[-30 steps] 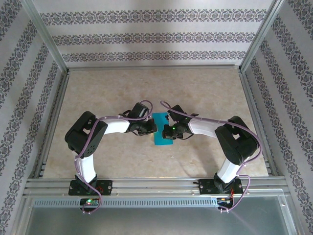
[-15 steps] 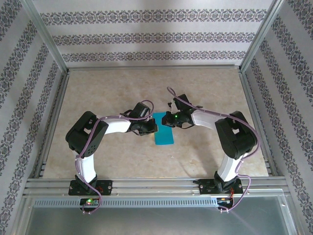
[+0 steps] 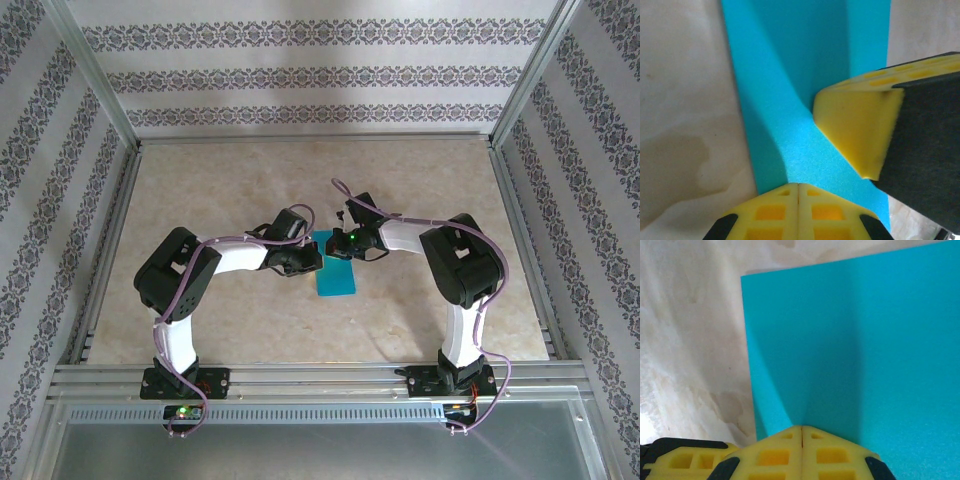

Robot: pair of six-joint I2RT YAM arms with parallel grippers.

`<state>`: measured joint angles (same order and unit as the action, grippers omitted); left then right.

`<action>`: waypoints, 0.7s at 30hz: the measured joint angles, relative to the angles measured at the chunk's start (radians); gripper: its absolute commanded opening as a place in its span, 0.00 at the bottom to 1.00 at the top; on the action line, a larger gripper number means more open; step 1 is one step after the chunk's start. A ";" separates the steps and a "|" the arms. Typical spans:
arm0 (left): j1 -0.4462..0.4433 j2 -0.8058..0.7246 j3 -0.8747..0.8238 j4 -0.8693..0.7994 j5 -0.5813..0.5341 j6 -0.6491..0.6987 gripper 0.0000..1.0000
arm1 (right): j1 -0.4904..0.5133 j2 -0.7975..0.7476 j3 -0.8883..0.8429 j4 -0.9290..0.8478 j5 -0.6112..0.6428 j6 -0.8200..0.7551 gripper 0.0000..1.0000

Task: Fold a paper plane with a square sheet of paper (fold left side to right side)
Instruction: Hold the square sheet of paper at the center of the table.

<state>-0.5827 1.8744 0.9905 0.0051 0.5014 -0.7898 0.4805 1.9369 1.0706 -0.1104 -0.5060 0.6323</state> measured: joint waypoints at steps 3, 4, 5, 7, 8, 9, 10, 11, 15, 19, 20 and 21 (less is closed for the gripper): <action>0.000 -0.015 0.003 -0.001 0.005 0.000 0.05 | 0.000 -0.002 -0.007 0.012 0.008 0.011 0.00; 0.000 -0.020 0.005 0.000 0.008 0.000 0.05 | 0.000 -0.005 -0.014 0.023 0.011 0.018 0.00; 0.000 -0.023 0.007 0.001 0.011 0.000 0.05 | 0.000 -0.006 -0.019 0.030 0.012 0.024 0.00; 0.000 -0.023 0.013 0.002 0.018 -0.001 0.05 | 0.000 -0.010 -0.028 0.042 0.019 0.031 0.00; 0.000 -0.023 0.014 0.003 0.020 -0.001 0.04 | 0.002 -0.011 -0.030 0.045 0.021 0.036 0.00; 0.000 -0.023 0.014 0.005 0.022 -0.001 0.05 | 0.002 -0.012 -0.032 0.050 0.023 0.042 0.00; 0.000 -0.022 0.014 0.006 0.022 -0.002 0.04 | 0.002 -0.013 -0.033 0.051 0.026 0.044 0.00; 0.000 -0.022 0.014 0.006 0.021 -0.005 0.04 | 0.002 -0.013 -0.034 0.052 0.027 0.046 0.00; 0.000 -0.020 0.014 0.007 0.021 -0.005 0.04 | 0.006 -0.015 -0.037 0.058 0.034 0.050 0.00; 0.000 -0.007 0.009 0.011 0.022 -0.009 0.04 | 0.007 -0.016 -0.038 0.059 0.039 0.050 0.00; 0.000 -0.004 0.006 0.010 0.022 -0.009 0.05 | 0.007 -0.016 -0.038 0.060 0.040 0.050 0.00; 0.000 -0.001 0.001 0.010 0.021 -0.009 0.05 | 0.007 -0.016 -0.038 0.059 0.040 0.050 0.00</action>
<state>-0.5827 1.8732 0.9913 0.0147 0.5228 -0.7986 0.4873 1.9209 1.0328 -0.0513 -0.4660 0.6827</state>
